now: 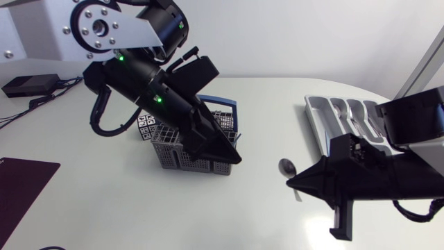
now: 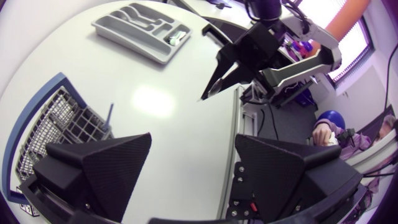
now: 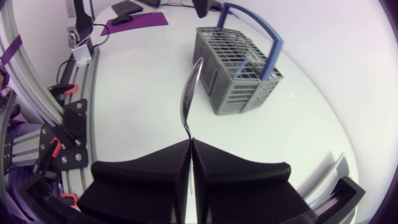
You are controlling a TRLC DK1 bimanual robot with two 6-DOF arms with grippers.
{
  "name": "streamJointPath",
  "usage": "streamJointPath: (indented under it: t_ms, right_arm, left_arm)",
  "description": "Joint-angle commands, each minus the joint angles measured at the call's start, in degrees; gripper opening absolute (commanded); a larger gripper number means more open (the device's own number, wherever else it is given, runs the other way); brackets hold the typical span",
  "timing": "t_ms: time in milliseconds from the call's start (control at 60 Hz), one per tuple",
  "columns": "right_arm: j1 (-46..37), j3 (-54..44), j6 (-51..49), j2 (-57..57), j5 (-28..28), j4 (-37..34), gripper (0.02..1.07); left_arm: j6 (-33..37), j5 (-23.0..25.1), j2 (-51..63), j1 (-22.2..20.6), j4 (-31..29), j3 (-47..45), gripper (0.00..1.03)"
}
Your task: Transfer all utensils from the basket to the drawer tray.
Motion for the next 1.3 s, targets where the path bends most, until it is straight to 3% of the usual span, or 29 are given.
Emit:
streamJointPath:
  t_ms: [0,250,483,900,1283]
  right_arm:
    - [-6.51,-1.56,-5.78,-0.32,0.49,-0.84,0.08]
    - [-27.51,-1.56,-20.55,2.40,1.37,-0.57,0.08]
    - [-42.37,0.03,-29.07,9.70,2.42,5.84,0.08]
    - [-51.95,-4.46,-38.21,20.77,11.48,27.90,0.08]
    - [-56.25,-4.19,-42.34,33.87,15.08,42.23,0.08]
  left_arm:
    - [-3.64,-2.05,1.69,1.03,2.43,0.41,0.98]
    - [-5.13,-9.43,3.10,0.94,7.62,-1.70,0.98]
    - [-5.13,-13.56,4.15,0.77,10.87,-2.75,0.98]
    - [-4.43,-20.59,4.68,-0.55,16.32,-6.27,0.98]
    - [-3.90,-24.55,4.59,-1.52,19.04,-8.64,0.98]
